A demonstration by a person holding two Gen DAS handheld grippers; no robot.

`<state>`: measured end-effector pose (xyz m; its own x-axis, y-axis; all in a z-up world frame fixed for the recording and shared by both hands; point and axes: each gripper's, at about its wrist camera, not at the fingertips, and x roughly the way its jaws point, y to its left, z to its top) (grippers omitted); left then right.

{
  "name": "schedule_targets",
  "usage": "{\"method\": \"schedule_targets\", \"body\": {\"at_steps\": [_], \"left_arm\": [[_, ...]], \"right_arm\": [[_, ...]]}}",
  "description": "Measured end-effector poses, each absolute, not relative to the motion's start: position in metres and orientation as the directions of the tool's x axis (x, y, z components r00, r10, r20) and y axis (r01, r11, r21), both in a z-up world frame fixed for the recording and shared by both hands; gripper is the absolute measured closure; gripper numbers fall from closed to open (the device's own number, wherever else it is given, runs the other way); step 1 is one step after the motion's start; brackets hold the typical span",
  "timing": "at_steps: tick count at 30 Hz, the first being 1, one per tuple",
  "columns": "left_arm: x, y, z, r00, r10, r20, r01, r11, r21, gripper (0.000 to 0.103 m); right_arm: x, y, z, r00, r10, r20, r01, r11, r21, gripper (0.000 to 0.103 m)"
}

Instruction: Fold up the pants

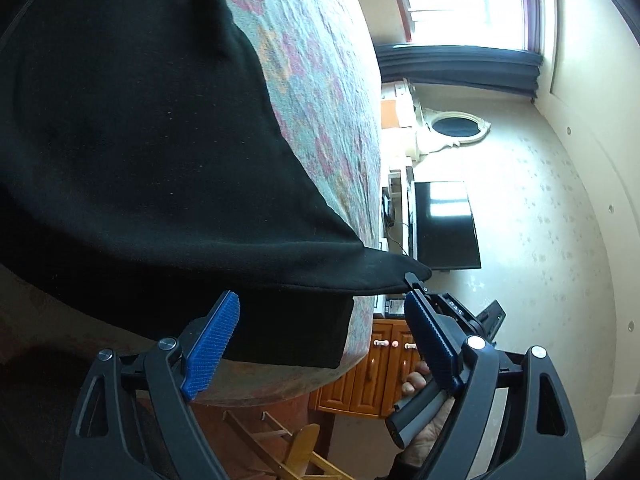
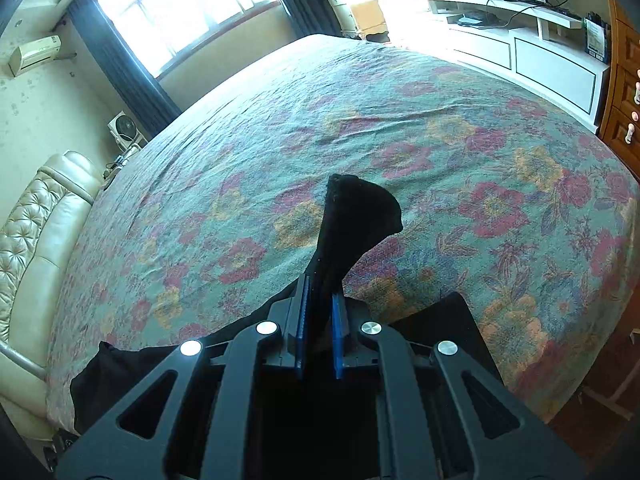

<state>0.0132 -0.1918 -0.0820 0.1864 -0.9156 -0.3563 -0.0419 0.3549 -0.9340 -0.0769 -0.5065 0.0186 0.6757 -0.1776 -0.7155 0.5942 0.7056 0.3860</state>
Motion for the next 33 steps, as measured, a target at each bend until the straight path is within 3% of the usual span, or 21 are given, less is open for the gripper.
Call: {"method": "schedule_targets", "body": {"at_steps": [15,16,18,19,21,26,33], "left_arm": [[0.025,-0.160,-0.104,0.285,-0.874,-0.394,-0.189,0.352,-0.917,0.020],[0.026,-0.159,-0.106,0.282,-0.873,-0.397,-0.195,0.353,-0.915,0.024],[0.029,-0.160,-0.106,0.255,-0.873,-0.416,-0.179,0.380,-0.908,0.048],[0.029,-0.160,-0.108,0.241,-0.872,-0.426,-0.168,0.394,-0.903,0.054],[0.028,-0.162,-0.111,0.214,-0.878,-0.429,-0.164,0.401,-0.901,0.074],[0.024,-0.161,-0.114,0.199,-0.882,-0.426,-0.149,0.403,-0.903,0.088],[0.014,-0.155,-0.092,0.202,-0.886,-0.418,-0.082,0.410,-0.909,0.089]], "right_arm": [[-0.115,-0.511,0.014,0.723,-0.139,-0.677,0.571,0.672,0.472,0.093],[-0.117,-0.511,0.013,0.722,-0.139,-0.678,0.572,0.671,0.472,0.093],[-0.120,-0.511,0.011,0.722,-0.136,-0.678,0.573,0.666,0.477,0.093],[-0.121,-0.513,0.010,0.723,-0.135,-0.677,0.573,0.664,0.480,0.093],[-0.124,-0.513,0.008,0.725,-0.133,-0.675,0.574,0.659,0.486,0.093],[-0.133,-0.513,0.005,0.733,-0.133,-0.666,0.571,0.653,0.498,0.093],[-0.162,-0.511,0.005,0.778,-0.134,-0.614,0.547,0.625,0.557,0.093]]}}
